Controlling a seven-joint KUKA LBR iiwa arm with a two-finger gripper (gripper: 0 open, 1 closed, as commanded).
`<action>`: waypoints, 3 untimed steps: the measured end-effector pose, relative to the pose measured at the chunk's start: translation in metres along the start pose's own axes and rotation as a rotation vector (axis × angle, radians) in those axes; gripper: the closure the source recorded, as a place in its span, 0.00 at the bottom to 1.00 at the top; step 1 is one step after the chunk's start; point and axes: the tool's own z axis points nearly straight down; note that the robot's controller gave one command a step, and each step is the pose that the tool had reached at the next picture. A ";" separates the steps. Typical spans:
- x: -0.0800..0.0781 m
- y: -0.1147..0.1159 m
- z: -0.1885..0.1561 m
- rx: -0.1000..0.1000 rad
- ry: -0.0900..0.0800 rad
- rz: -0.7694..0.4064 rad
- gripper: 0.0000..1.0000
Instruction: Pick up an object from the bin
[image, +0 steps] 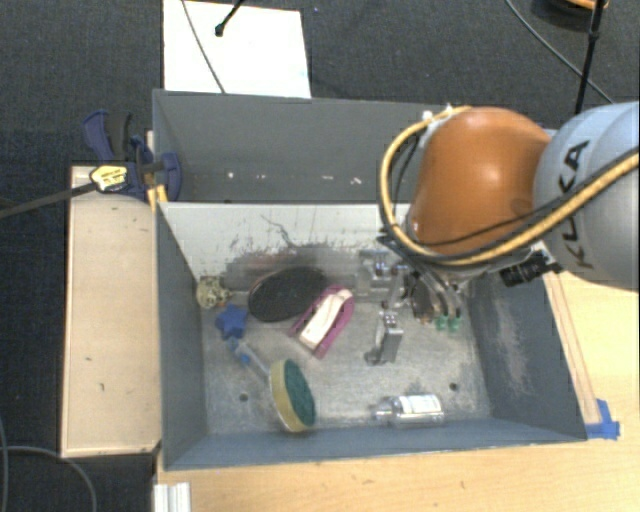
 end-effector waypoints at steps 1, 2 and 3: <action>0.018 0.084 -0.003 -0.003 -0.002 -0.089 0.00; 0.014 0.105 0.166 0.002 0.011 -0.137 0.00; 0.025 0.056 0.176 -0.004 -0.003 -0.028 0.00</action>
Offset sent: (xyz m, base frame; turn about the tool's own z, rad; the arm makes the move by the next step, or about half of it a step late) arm -0.0175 0.0785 0.0025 -0.0793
